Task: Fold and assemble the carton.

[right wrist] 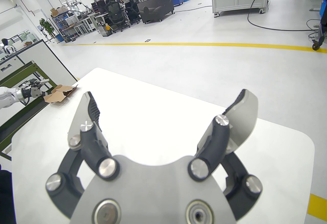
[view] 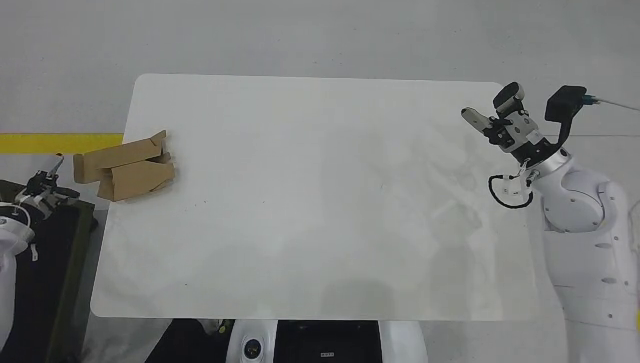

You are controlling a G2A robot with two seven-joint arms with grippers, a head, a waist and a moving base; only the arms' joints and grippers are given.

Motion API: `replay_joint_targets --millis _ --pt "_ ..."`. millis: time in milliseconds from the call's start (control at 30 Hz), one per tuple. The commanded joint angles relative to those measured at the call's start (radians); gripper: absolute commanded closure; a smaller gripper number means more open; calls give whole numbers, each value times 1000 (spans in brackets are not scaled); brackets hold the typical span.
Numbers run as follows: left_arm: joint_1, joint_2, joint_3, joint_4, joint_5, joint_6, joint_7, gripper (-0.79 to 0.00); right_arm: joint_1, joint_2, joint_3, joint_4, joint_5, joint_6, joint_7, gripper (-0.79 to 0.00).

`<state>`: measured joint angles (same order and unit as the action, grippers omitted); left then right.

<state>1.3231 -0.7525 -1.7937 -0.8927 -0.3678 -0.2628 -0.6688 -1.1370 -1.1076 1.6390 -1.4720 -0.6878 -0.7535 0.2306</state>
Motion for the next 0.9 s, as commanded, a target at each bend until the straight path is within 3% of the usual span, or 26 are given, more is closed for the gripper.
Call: replay_joint_targets --millis 0,33,67,100,367,433,867 --pt "3 -4 4 2 -13 9 0 -733 0 0 0 0 0 0 0 -785" --pt "4 -5 8 1 -10 13 -1 -674 0 0 0 0 0 0 0 -785" --pt "5 -6 11 0 -8 18 -6 -493 0 0 0 0 0 0 0 -785" --pt "4 -8 14 0 -14 25 -17 -391 0 0 0 0 0 0 0 -785" --pt "-6 -14 23 12 -47 42 -100 -274 0 0 0 0 0 0 0 -785" --pt "-15 -16 25 16 -51 42 -103 0 0 0 0 0 0 0 0 -785" --pt "-89 -18 0 -26 -113 26 -156 0 0 0 0 0 0 0 0 -785"
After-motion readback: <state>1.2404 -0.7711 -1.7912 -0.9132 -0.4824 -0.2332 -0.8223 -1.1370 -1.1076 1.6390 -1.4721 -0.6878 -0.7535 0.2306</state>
